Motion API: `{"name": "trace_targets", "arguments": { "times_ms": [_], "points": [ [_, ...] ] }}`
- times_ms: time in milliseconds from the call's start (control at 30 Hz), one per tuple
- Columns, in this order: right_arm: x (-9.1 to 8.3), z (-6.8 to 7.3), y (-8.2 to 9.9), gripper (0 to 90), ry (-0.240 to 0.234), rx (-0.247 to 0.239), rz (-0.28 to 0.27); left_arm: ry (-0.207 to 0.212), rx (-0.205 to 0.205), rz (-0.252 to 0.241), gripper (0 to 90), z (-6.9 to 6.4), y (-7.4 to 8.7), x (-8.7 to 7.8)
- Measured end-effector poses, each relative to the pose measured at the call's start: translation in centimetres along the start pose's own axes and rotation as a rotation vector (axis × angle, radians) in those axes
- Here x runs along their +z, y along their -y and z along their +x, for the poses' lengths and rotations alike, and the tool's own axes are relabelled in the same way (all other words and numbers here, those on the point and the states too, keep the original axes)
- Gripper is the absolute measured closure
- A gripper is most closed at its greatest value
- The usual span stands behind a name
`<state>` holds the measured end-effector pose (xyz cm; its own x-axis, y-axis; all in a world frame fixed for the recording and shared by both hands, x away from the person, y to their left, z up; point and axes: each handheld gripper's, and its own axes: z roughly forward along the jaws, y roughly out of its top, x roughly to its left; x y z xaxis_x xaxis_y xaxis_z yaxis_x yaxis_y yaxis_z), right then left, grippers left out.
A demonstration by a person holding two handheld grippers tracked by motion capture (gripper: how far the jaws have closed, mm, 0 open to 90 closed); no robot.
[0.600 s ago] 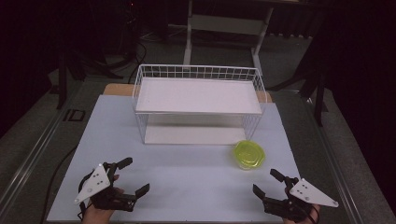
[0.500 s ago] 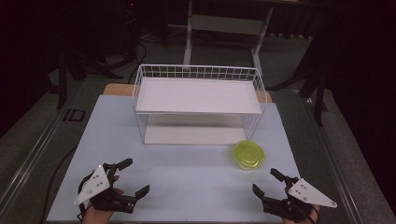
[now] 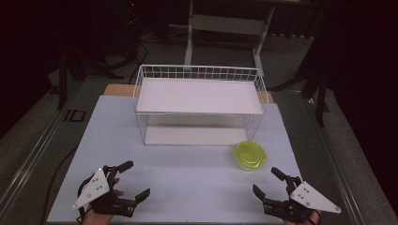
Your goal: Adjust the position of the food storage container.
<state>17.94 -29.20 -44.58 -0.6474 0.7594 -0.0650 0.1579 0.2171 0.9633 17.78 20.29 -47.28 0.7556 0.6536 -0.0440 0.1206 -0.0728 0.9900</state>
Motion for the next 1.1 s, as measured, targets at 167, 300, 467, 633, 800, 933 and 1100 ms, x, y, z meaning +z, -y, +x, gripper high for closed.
{"name": "trace_targets", "arguments": {
  "times_ms": [167,300,467,633,800,933,1100],
  "points": [
    [0.0,0.9,-1.3,14.8,0.009,-0.054,0.001,-0.005,-0.004,-0.023,1.6,-0.2,-0.3,-0.5],
    [0.1,1.0,-2.3,11.9,-0.049,-0.038,-0.020,-0.010,-0.002,-0.036,1.6,-0.3,-0.4,-0.8],
    [0.8,0.5,-3.7,11.9,-0.029,-0.071,-0.011,-0.009,-0.007,-0.037,1.5,-0.2,-0.5,-0.8],
    [1.7,-1.2,-4.6,11.9,0.014,-0.044,-0.021,0.001,-0.002,-0.026,1.5,-0.3,-0.4,-0.6],
    [3.2,-2.9,-4.8,12.2,0.049,0.004,-0.009,0.009,-0.015,-0.025,1.5,-0.3,-0.3,-0.5],
    [4.1,-3.8,-4.5,14.2,0.069,0.015,0.018,0.008,-0.015,-0.026,1.5,-0.4,-0.3,-0.5],
    [5.4,-5.9,-3.9,25.8,0.117,0.035,0.053,0.008,-0.010,-0.023,1.5,-0.4,-0.3,-0.5]
  ]
}}
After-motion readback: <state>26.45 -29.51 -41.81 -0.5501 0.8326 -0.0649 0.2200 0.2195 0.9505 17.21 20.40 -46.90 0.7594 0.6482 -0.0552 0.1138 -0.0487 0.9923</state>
